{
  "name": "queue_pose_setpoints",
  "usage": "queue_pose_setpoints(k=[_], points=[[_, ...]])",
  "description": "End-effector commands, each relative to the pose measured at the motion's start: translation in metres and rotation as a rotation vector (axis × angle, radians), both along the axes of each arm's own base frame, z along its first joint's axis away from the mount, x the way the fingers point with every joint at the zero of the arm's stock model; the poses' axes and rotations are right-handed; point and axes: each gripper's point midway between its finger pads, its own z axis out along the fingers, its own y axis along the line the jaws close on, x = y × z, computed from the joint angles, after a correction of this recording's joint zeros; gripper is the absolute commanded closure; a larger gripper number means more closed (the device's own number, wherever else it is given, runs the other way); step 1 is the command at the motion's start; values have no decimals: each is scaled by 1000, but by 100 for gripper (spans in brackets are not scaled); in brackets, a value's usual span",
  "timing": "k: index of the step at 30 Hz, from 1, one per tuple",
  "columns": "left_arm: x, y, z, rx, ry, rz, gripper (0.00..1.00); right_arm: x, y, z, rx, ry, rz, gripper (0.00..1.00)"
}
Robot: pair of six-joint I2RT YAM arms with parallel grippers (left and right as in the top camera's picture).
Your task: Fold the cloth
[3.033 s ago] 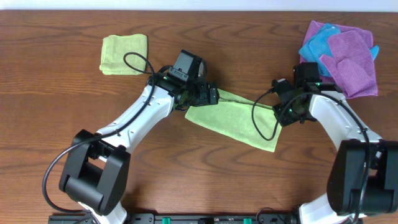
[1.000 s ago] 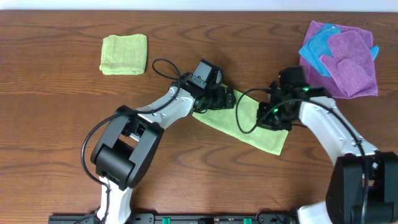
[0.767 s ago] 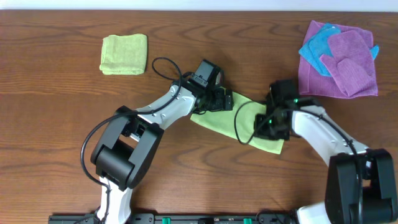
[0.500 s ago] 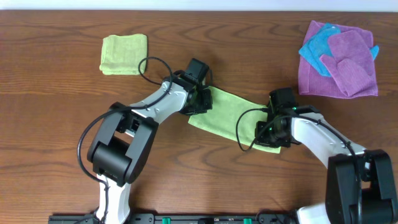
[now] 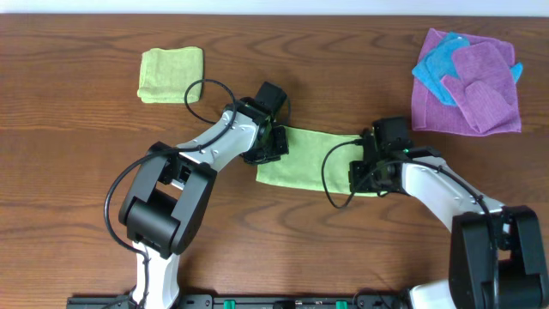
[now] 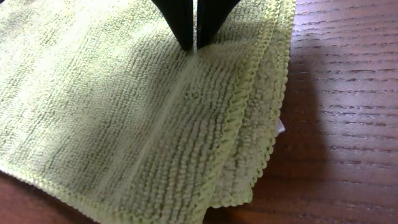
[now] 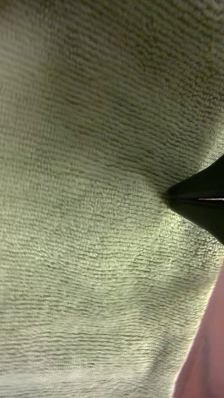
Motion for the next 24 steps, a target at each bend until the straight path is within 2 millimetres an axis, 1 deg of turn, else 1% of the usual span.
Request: queue_pose_setpoints(k=[1, 3, 7, 11, 15, 16, 17, 18, 19, 20, 21, 22, 23, 24], points=[[-22, 31, -34, 141, 89, 28, 94, -5, 3, -3, -8, -11, 109, 96], [-26, 34, -34, 151, 107, 27, 94, -4, -1, -3, -39, -27, 164, 96], [-36, 39, -34, 174, 147, 25, 94, -1, -12, -5, -104, -37, 153, 96], [-41, 42, -34, 185, 169, 24, 94, 3, -12, -4, -104, -55, 152, 96], [-40, 42, -34, 185, 167, 24, 94, 5, -8, -3, -87, -64, 154, 96], [-40, 41, -34, 183, 164, 24, 94, 4, -6, -3, -74, -62, 156, 95], [-40, 41, -34, 183, 164, 24, 88, 3, -3, -2, -53, -59, 158, 93], [-39, 41, -34, 182, 160, 24, 72, 2, 2, -1, -23, -53, 147, 89], [-37, 40, -34, 178, 155, 25, 39, 2, 6, 0, 6, -47, 135, 73], [-36, 40, -34, 175, 150, 25, 13, 1, 11, 2, 36, -45, 133, 50], [-36, 39, -34, 173, 147, 25, 12, 1, 14, 3, 55, -44, 134, 44], [-34, 38, -34, 167, 143, 25, 11, 2, 20, 7, 89, -47, 138, 41], [-33, 36, -34, 159, 138, 25, 10, 4, 24, 10, 114, -51, 143, 31], [-31, 35, -33, 156, 132, 25, 9, 6, 27, 13, 130, -57, 147, 29]])
